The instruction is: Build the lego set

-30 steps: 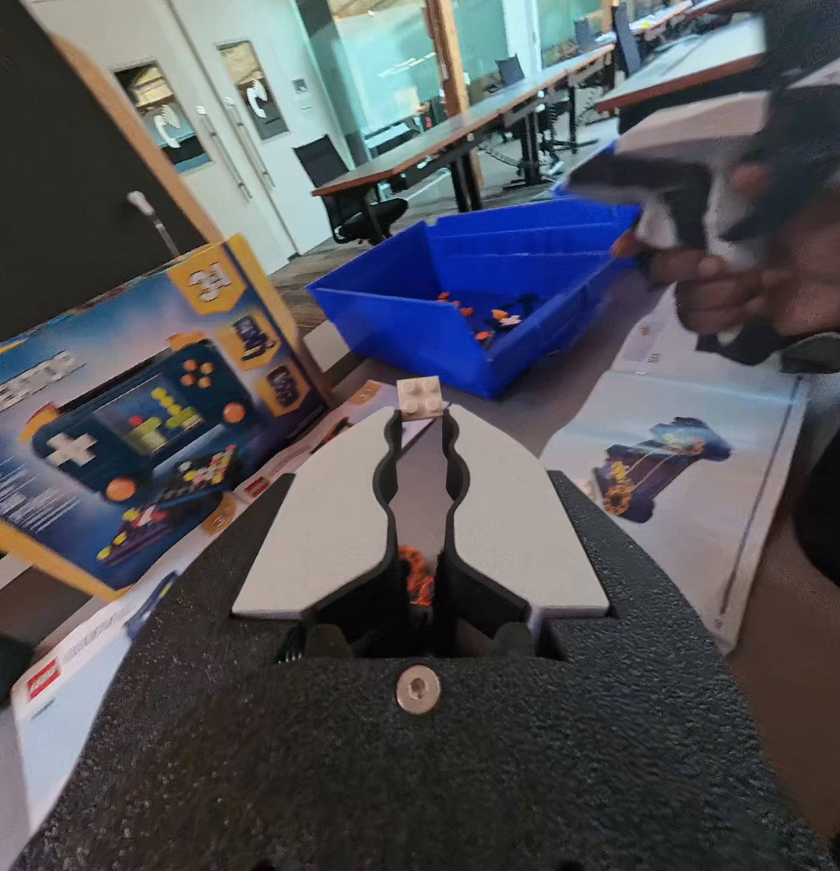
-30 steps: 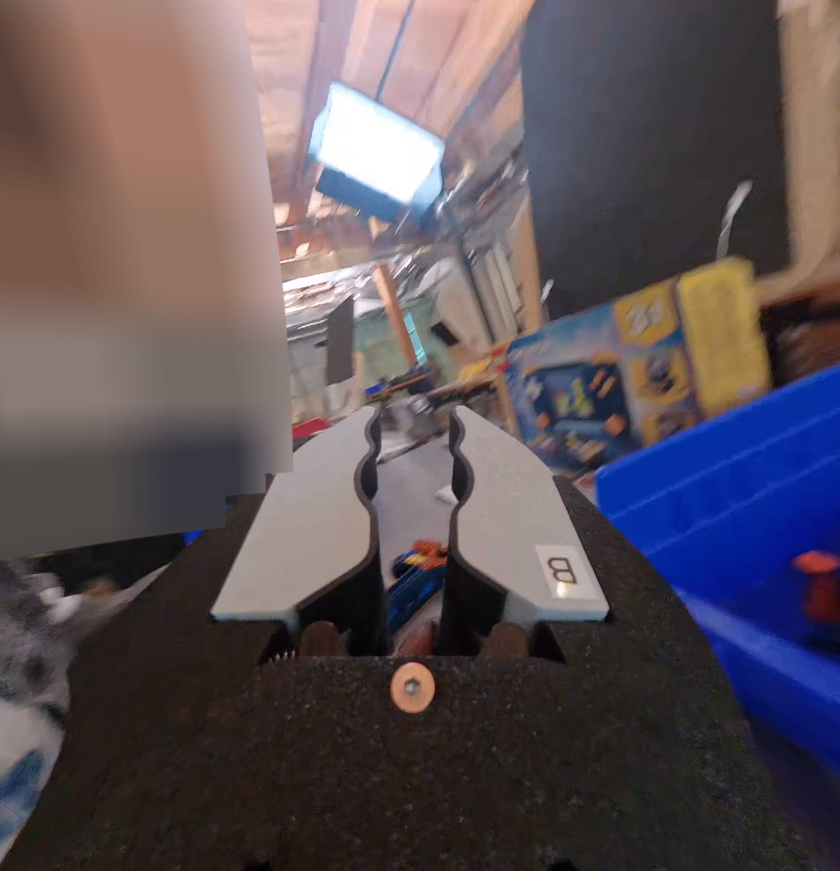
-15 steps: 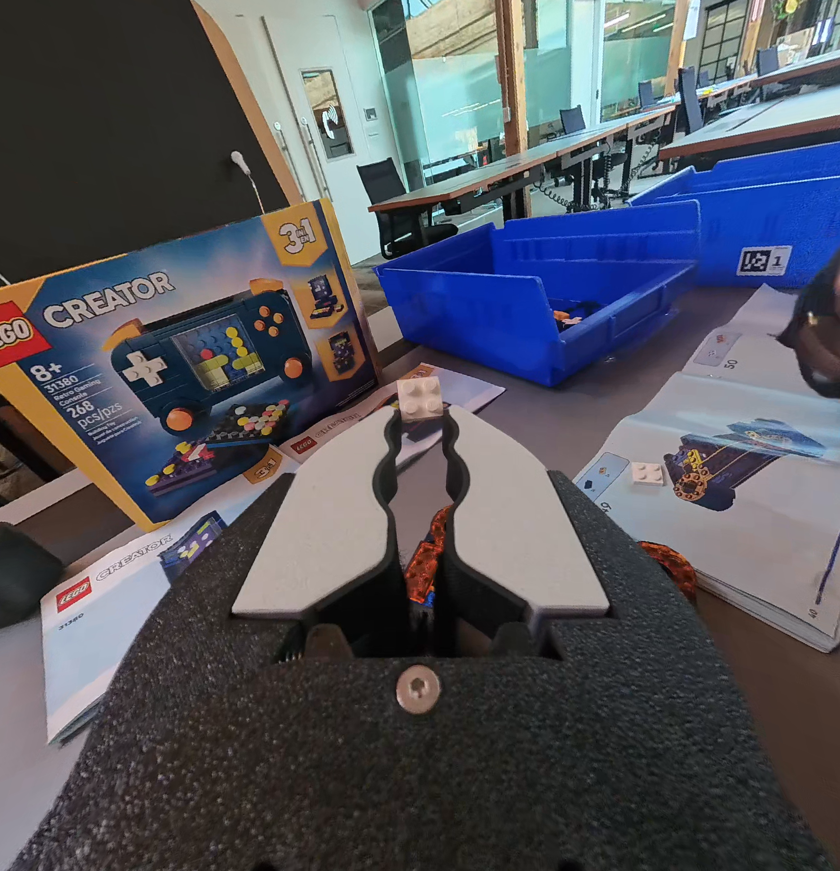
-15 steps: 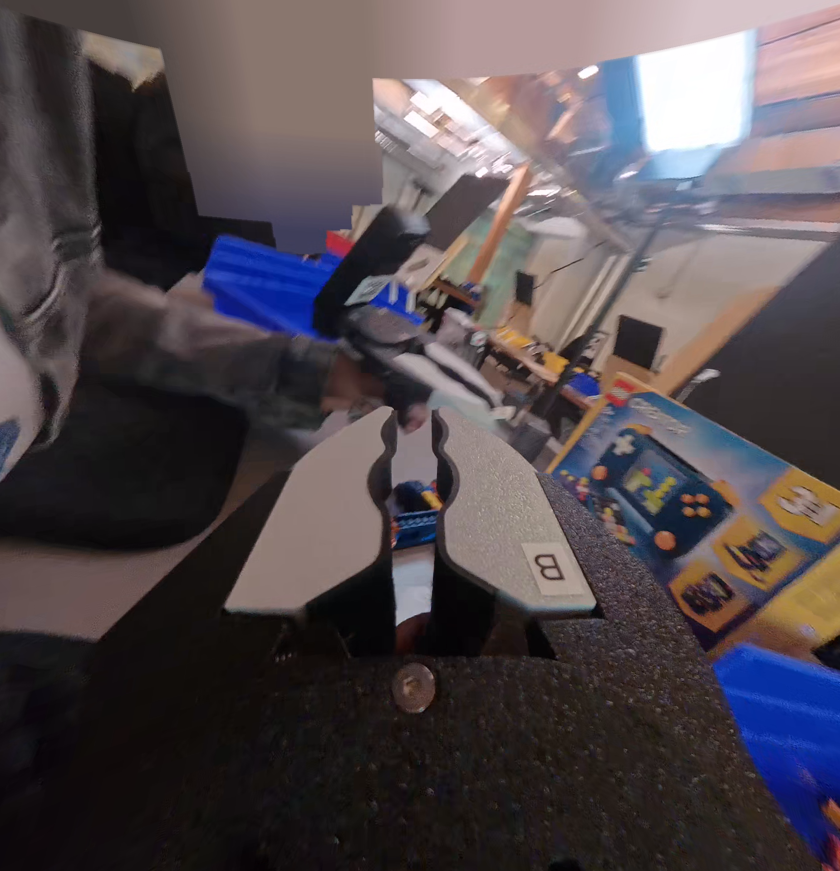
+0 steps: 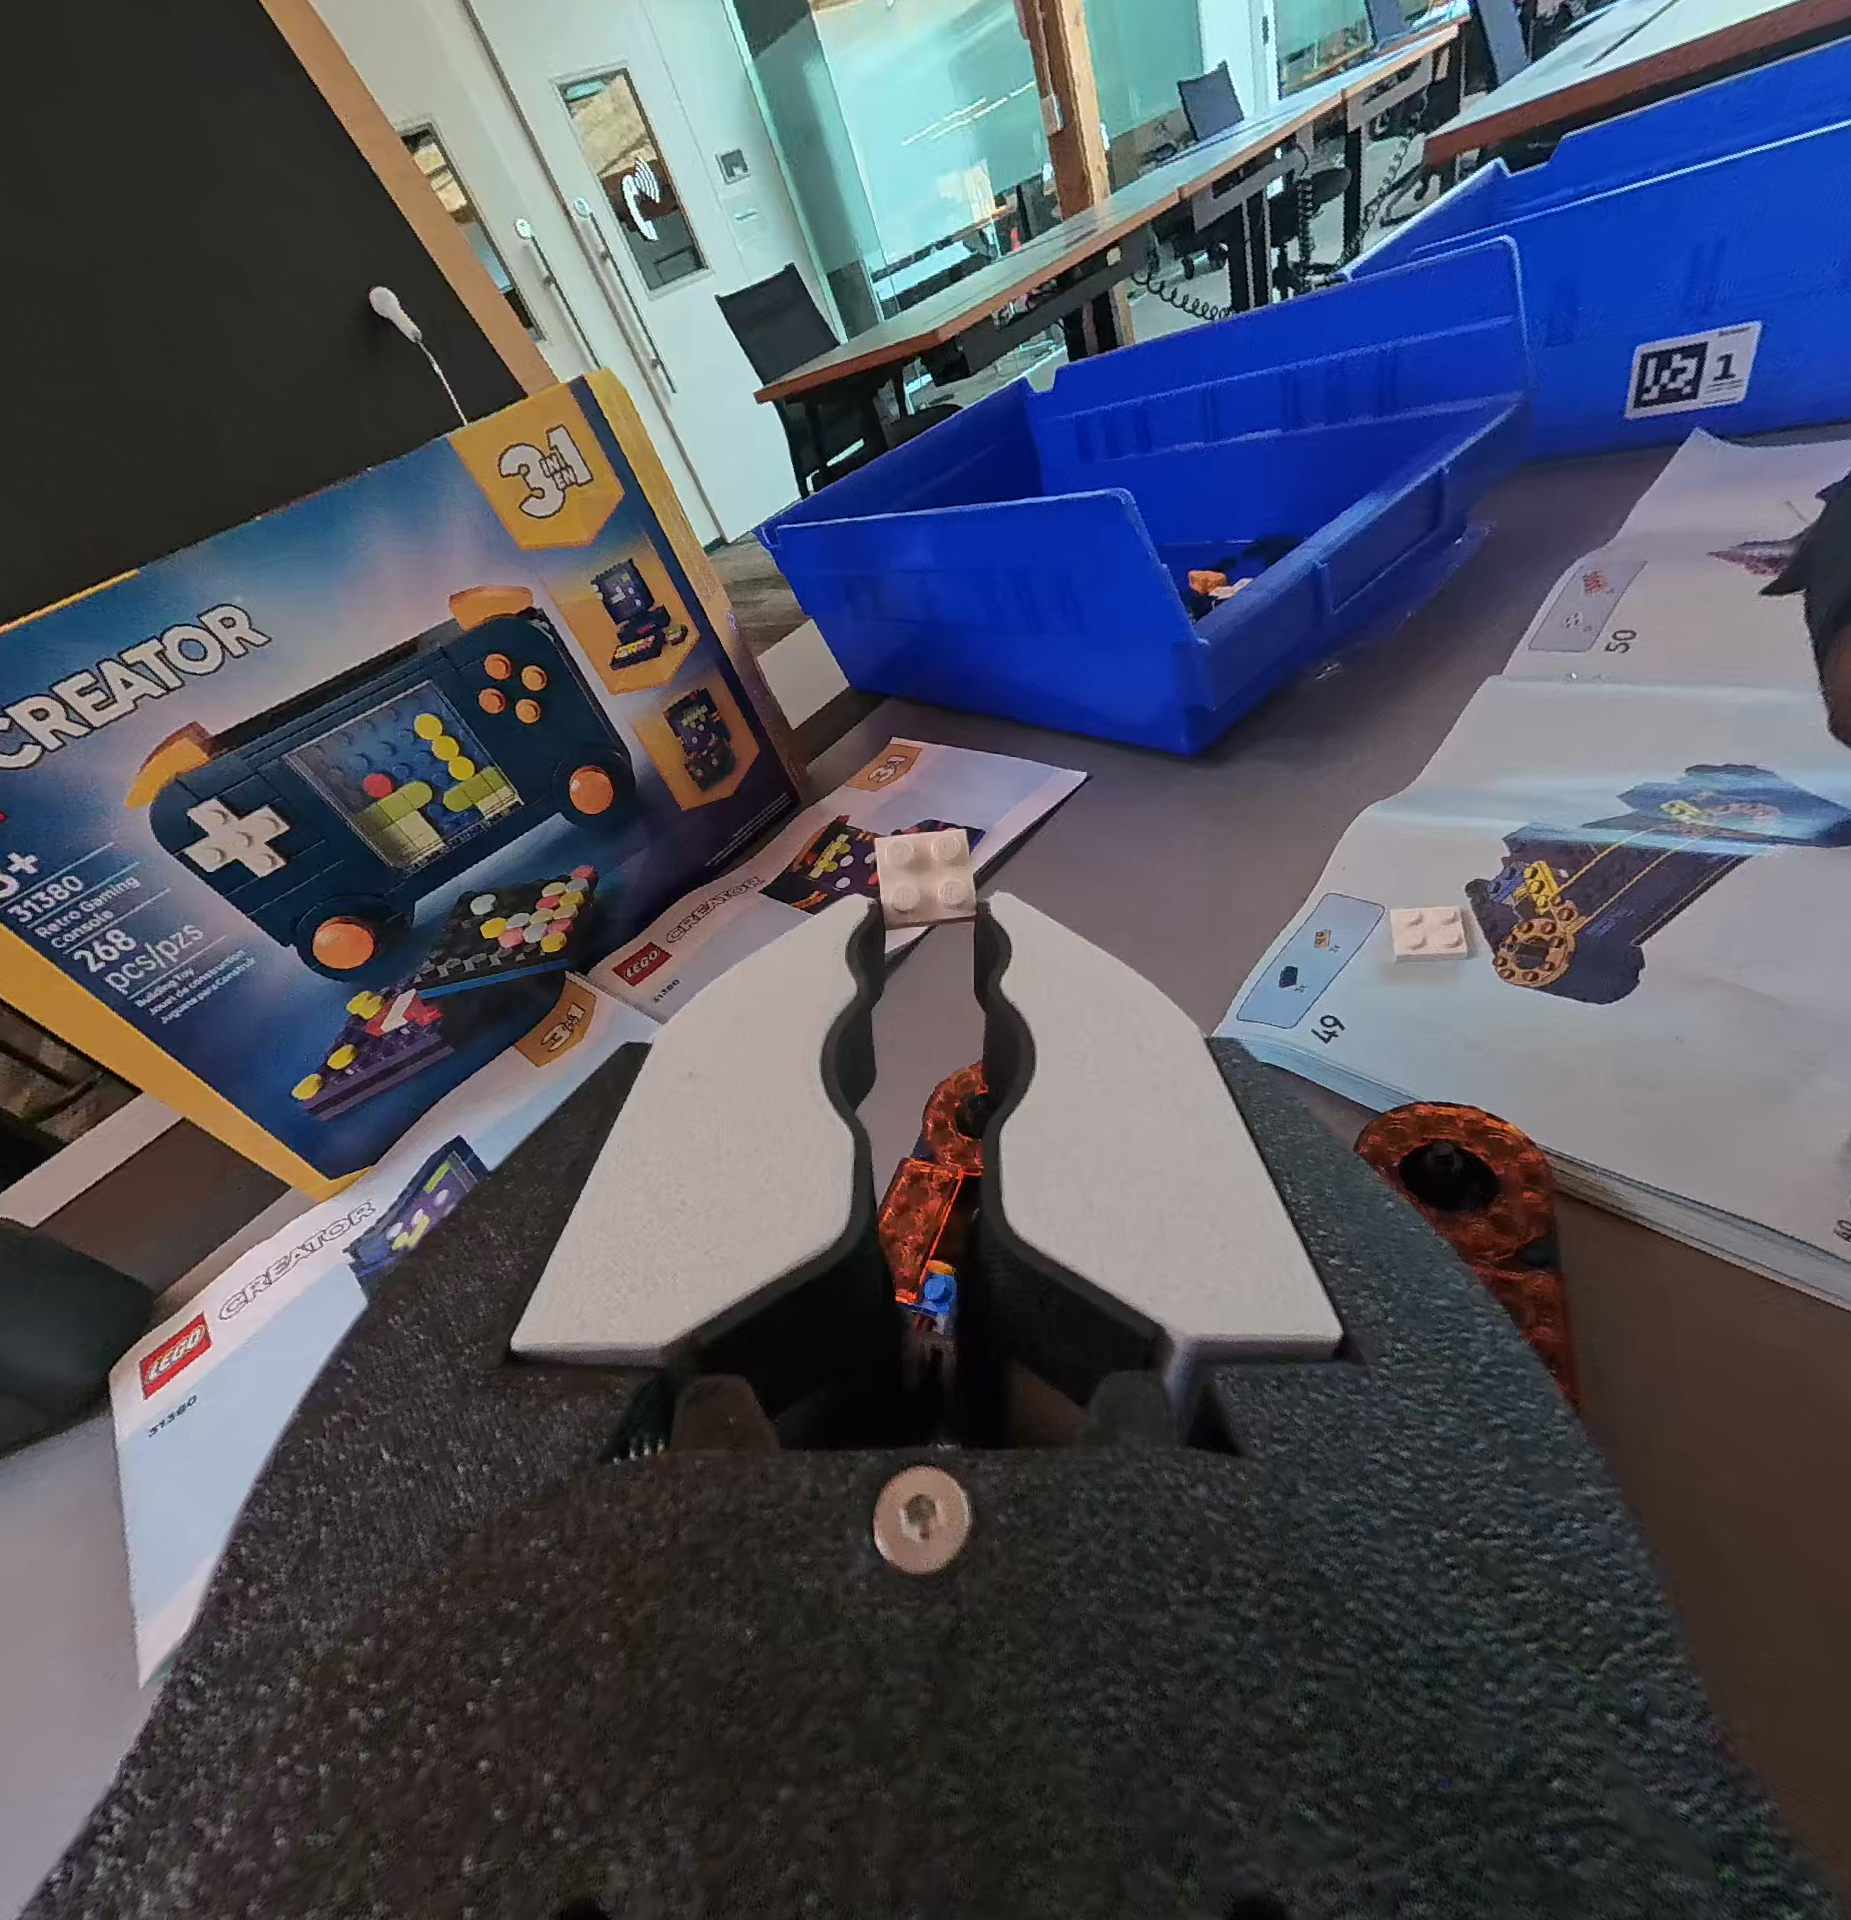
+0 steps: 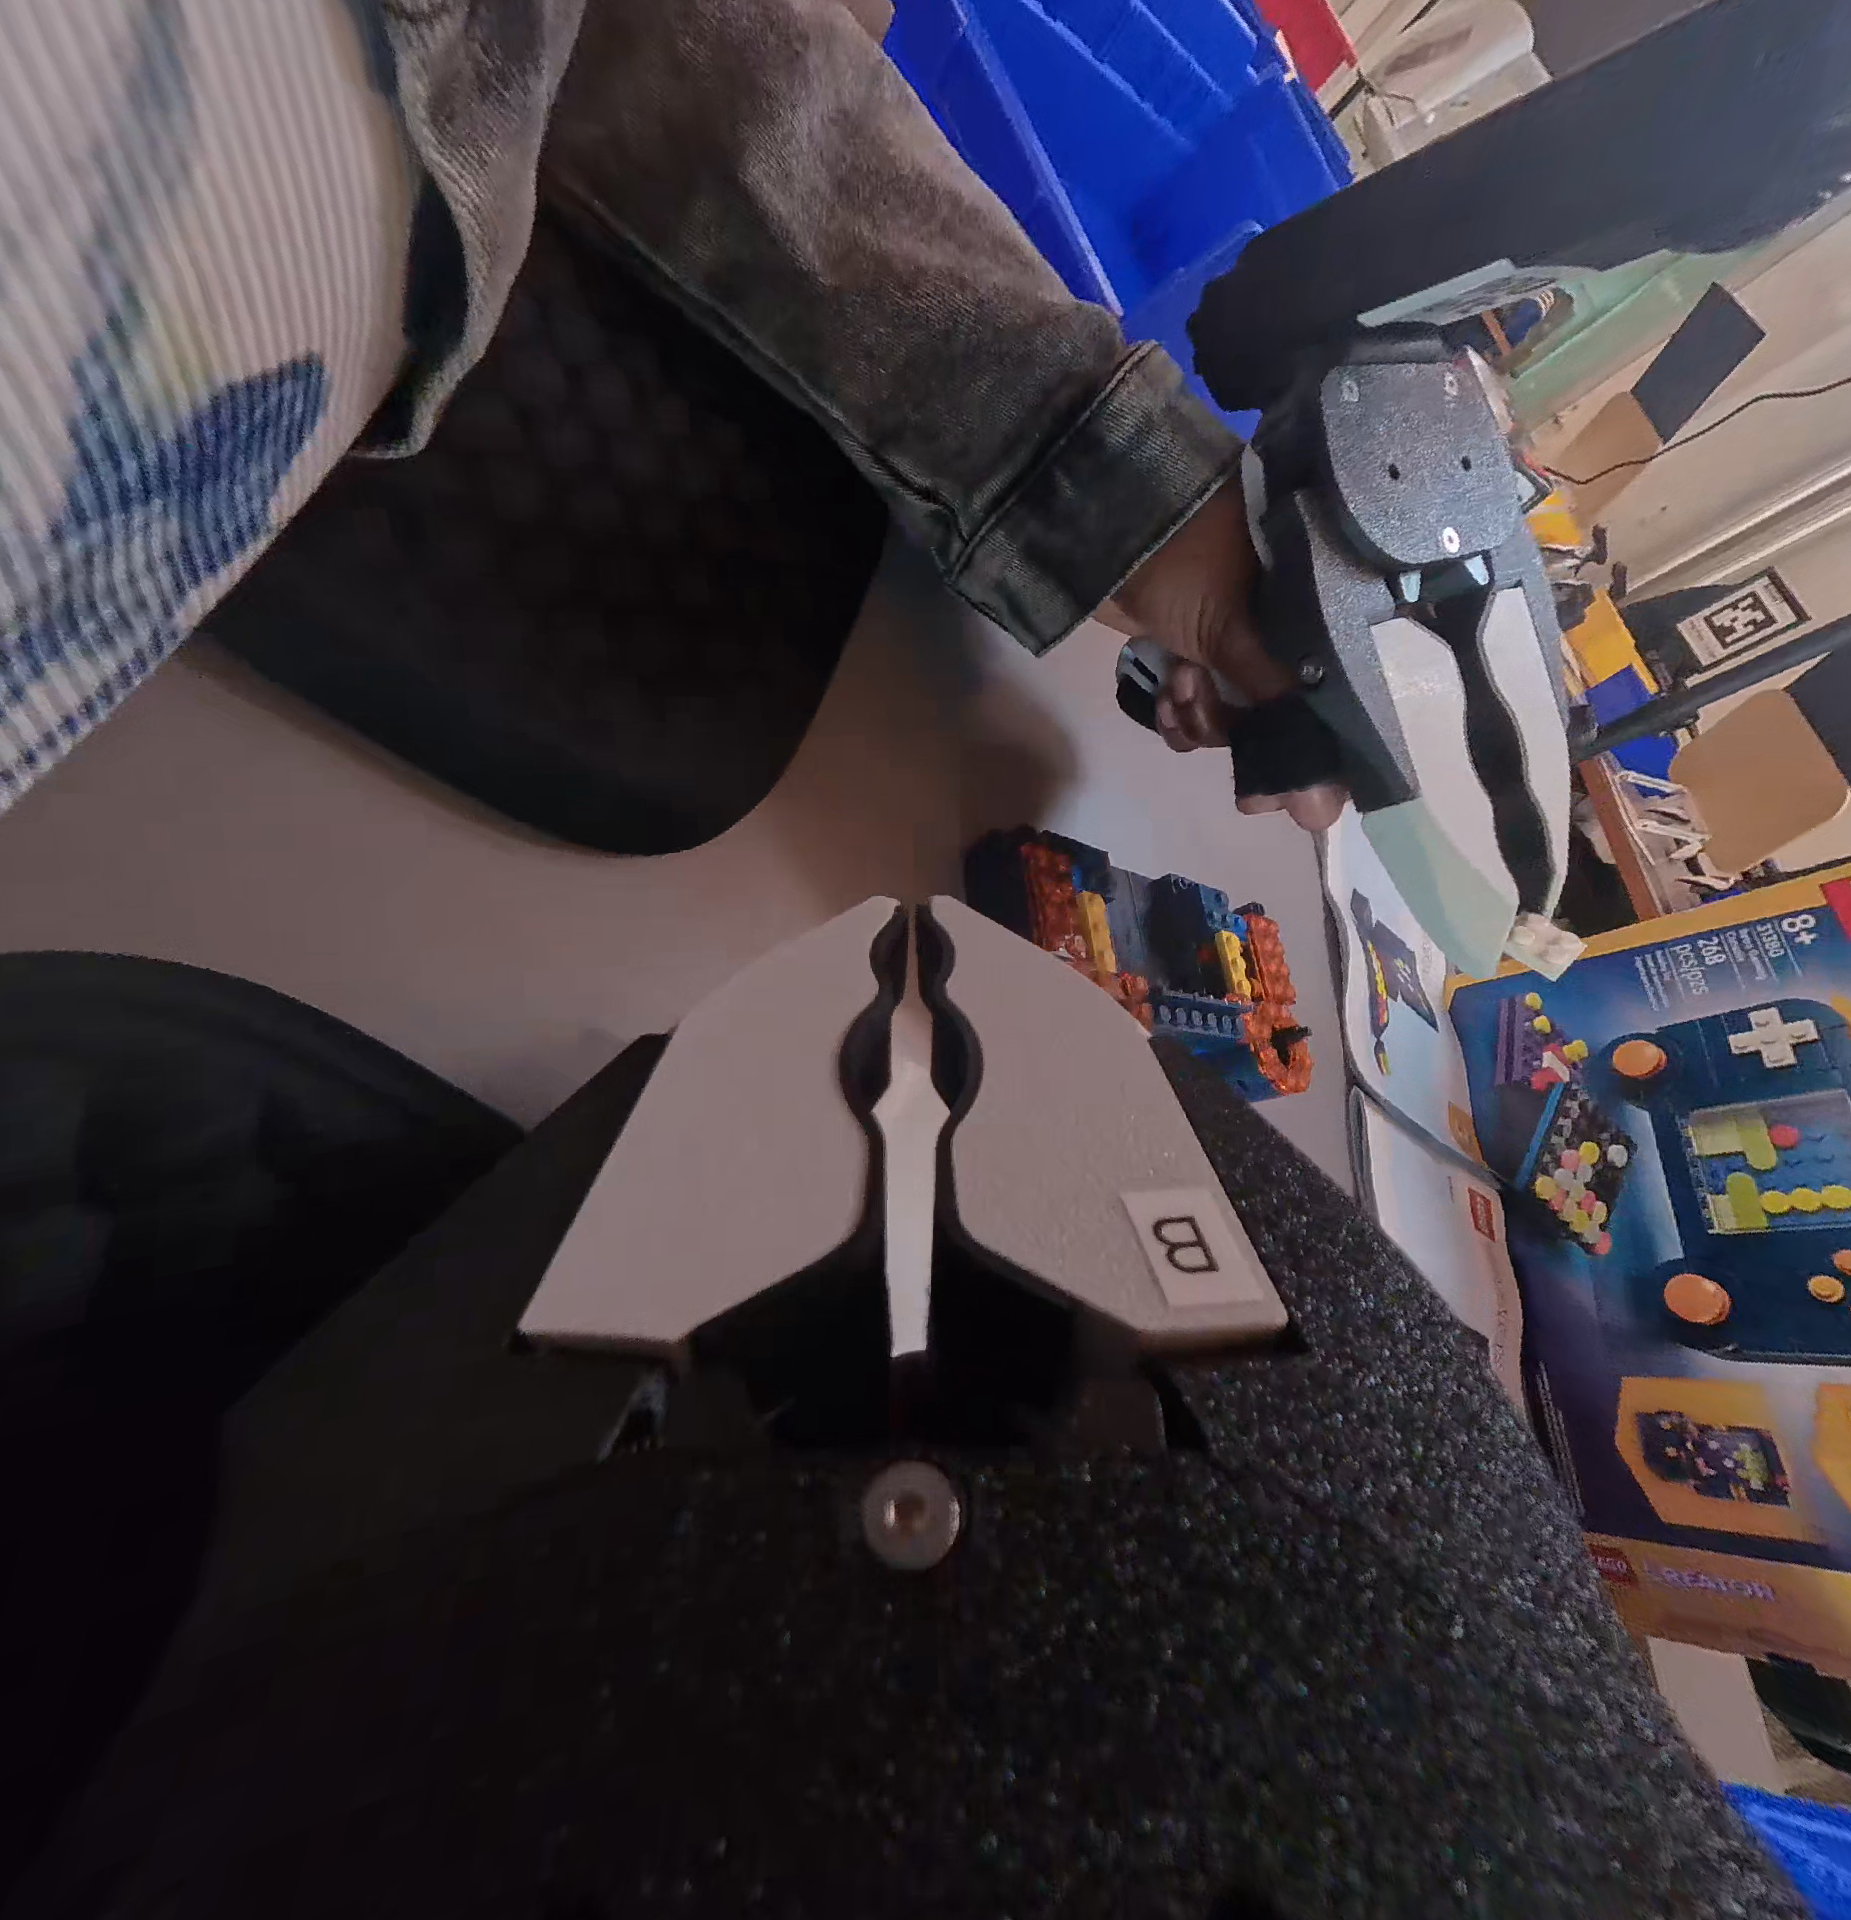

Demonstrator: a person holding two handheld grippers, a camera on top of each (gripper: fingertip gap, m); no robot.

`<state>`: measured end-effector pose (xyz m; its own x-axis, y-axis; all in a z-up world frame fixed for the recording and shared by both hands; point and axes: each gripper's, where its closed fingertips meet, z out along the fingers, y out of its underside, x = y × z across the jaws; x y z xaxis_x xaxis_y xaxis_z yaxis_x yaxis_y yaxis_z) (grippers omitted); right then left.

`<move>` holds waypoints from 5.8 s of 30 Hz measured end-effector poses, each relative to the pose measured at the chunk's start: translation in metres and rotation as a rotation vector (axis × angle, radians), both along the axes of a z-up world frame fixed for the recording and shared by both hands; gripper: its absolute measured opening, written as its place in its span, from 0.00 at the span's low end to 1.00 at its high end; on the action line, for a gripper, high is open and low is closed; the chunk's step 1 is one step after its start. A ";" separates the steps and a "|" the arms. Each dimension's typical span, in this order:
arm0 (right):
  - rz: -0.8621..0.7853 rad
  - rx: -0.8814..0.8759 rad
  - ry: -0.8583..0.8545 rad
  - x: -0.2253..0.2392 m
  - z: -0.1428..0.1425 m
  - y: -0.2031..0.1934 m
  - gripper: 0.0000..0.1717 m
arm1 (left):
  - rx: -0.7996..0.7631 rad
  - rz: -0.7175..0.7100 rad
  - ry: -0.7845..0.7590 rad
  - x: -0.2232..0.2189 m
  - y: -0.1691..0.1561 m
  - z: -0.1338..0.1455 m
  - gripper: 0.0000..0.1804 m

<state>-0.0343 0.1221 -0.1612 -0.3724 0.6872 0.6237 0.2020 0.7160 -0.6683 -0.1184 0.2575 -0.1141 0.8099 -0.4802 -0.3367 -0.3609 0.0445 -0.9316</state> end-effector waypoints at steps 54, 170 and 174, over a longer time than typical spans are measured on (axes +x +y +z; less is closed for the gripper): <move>-0.053 -0.265 -0.001 0.000 0.009 0.012 0.01 | -0.611 -0.295 0.135 0.014 -0.059 -0.046 0.09; -0.232 -0.767 -0.468 -0.056 0.001 0.062 0.00 | -0.986 -0.365 0.116 0.012 -0.082 -0.066 0.06; -0.159 -0.696 -0.517 -0.063 -0.007 0.055 0.00 | -0.921 -0.362 0.092 0.011 -0.080 -0.063 0.06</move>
<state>-0.0976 0.1770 -0.1684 -0.3595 0.9164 -0.1759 0.6625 0.1179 -0.7397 -0.1073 0.1773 -0.1768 0.5521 -0.7992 0.2376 -0.5411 -0.5603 -0.6271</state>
